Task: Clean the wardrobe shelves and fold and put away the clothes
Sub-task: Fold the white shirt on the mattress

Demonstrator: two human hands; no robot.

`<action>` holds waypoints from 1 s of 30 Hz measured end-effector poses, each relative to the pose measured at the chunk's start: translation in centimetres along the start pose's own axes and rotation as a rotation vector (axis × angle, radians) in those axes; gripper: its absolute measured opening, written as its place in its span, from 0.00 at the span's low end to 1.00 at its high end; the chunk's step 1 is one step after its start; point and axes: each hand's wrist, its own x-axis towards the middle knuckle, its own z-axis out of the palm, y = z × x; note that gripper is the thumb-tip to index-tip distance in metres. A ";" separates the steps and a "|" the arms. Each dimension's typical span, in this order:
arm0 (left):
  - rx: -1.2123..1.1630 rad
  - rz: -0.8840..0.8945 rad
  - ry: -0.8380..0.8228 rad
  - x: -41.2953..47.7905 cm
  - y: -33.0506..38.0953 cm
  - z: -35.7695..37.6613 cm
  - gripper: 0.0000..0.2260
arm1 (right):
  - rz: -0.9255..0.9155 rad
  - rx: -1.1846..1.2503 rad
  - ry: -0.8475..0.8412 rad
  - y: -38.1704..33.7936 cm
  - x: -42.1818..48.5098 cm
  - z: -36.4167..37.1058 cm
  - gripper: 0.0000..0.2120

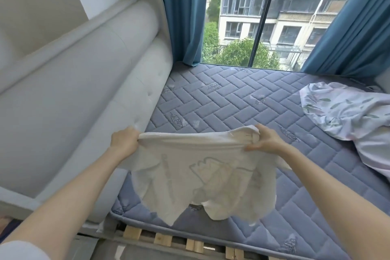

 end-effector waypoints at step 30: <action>-0.092 0.280 0.287 -1.9 6.1 19.1 0.26 | -0.066 -0.548 0.106 12.1 1.7 14.0 0.19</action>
